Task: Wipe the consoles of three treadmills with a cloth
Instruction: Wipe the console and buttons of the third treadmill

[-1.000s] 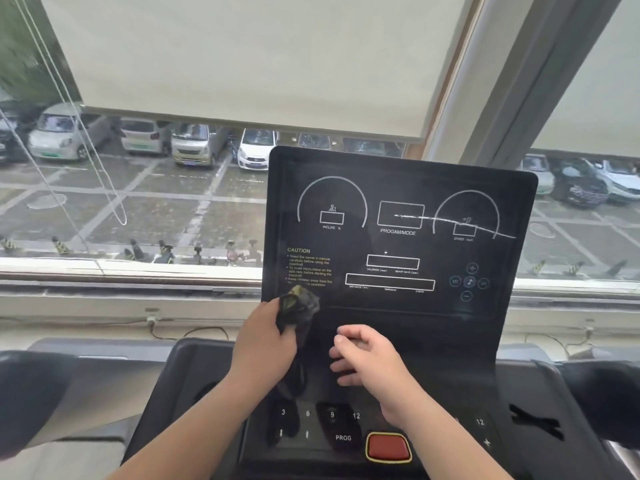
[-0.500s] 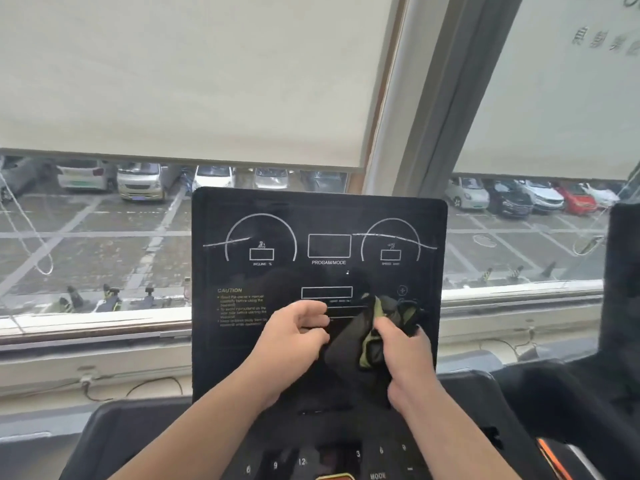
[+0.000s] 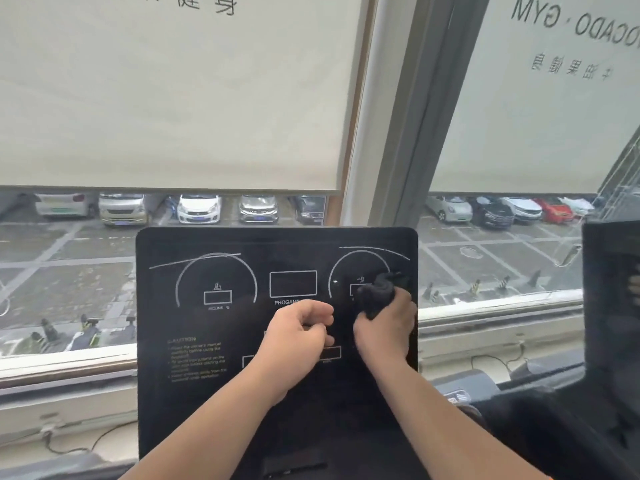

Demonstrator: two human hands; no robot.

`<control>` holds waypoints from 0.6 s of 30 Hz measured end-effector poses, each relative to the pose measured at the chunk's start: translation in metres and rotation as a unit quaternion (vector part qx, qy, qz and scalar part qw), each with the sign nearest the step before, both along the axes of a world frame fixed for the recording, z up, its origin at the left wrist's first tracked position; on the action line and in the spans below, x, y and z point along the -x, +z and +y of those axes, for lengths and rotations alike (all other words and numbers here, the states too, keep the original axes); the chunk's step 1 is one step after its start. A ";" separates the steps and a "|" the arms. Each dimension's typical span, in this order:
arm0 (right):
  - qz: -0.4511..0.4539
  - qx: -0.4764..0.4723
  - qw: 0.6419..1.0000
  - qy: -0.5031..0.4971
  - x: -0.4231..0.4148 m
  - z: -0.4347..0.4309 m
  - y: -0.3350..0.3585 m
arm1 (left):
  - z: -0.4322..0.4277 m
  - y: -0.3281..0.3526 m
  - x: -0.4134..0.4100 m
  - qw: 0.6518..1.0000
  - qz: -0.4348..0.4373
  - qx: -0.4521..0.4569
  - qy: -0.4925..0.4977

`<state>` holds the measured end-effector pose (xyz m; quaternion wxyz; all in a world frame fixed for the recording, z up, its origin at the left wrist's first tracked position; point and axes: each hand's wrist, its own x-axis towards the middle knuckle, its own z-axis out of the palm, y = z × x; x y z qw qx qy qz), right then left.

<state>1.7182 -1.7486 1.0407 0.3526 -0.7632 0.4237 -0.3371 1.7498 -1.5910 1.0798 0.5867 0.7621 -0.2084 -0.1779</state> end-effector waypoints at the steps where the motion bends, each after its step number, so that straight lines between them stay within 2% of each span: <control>1: -0.003 0.019 1.000 0.011 -0.003 -0.007 0.007 | -0.001 0.002 -0.004 1.000 -0.005 0.001 0.004; 5: -0.058 0.051 0.997 0.025 -0.027 -0.049 0.058 | -0.006 0.011 -0.016 1.000 -0.016 0.012 0.015; 7: -0.055 0.084 0.995 0.017 -0.037 -0.048 0.069 | -0.007 0.012 -0.021 0.999 -0.025 0.015 0.015; 9: -0.012 0.143 0.989 0.023 -0.038 -0.030 0.057 | -0.009 0.012 -0.027 0.999 -0.040 0.015 0.019; 13: 0.080 0.292 0.939 0.161 -0.023 0.011 -0.001 | -0.005 0.004 -0.037 0.995 -0.091 -0.003 0.041; 15: 0.081 0.294 0.933 0.190 -0.022 0.006 0.005 | 0.005 -0.004 -0.043 0.993 -0.107 -0.007 0.050; 18: 0.037 0.258 0.955 0.139 -0.040 -0.018 0.051 | 0.025 -0.012 -0.049 0.991 -0.119 -0.007 0.058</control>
